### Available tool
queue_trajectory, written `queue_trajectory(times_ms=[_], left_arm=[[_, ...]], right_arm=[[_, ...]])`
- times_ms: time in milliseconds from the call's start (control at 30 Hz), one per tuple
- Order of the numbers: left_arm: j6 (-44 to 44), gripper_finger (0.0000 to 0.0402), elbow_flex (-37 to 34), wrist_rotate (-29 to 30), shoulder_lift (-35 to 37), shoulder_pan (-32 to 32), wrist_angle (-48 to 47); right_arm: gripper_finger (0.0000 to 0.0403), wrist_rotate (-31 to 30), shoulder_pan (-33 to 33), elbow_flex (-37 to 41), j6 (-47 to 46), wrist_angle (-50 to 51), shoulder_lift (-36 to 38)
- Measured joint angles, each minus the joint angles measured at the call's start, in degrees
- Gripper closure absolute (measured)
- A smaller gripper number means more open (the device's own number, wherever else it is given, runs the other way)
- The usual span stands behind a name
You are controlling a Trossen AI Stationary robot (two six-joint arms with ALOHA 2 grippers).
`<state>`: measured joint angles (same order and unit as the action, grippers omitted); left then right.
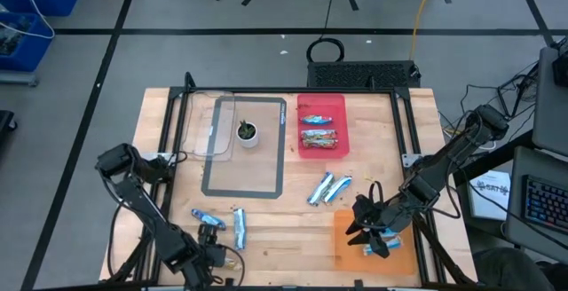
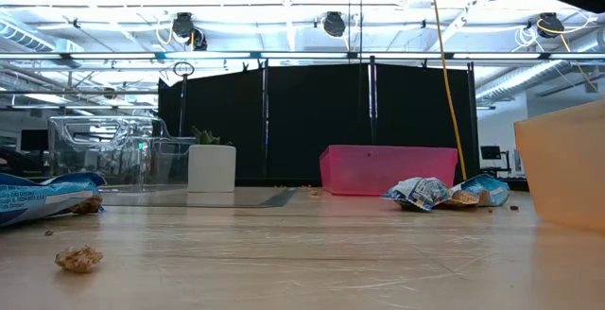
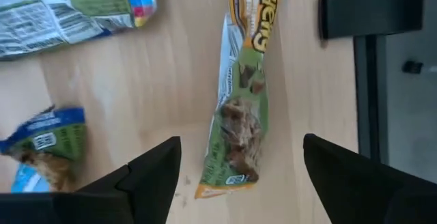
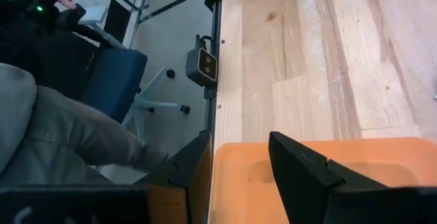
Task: Pick and place Granola Bars by type
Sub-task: Put the orange granola bar into the orange bin
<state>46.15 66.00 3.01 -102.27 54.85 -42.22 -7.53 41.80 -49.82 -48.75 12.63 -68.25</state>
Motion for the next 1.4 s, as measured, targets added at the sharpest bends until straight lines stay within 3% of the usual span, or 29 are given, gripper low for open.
queue_trajectory(times_ms=[300, 533, 667, 1100, 1233, 1400], left_arm=[[0.2, 0.0091, 0.3, -2.1, -5.8, -0.1, -0.2], [1.3, 0.0097, 0.3, -2.6, -6.4, -0.7, -0.3], [-0.2, 0.0135, 0.2, -3.7, -6.4, -1.0, 0.3], [-0.9, 0.0325, 0.0, -5.9, -6.5, -3.3, -1.3], [-2.7, 0.0349, 0.0, -6.3, -6.5, -3.6, -1.2], [-3.7, 0.0345, 0.0, -6.3, -6.6, -3.6, -1.2]], right_arm=[[0.0261, -0.2, -0.4, 0.0, 0.0, -1.5, 0.0], [0.0261, 0.0, -0.5, 0.0, -1.2, -1.7, 0.0], [0.0261, 0.0, -0.5, 0.0, -1.1, -1.7, 0.0], [0.0261, 0.0, -0.5, 0.0, -1.1, -1.7, 0.0], [0.0261, 0.0, -0.5, 0.0, -1.1, -1.7, 0.0], [0.0261, 0.1, -0.5, 0.0, -1.1, -1.7, 0.0]])
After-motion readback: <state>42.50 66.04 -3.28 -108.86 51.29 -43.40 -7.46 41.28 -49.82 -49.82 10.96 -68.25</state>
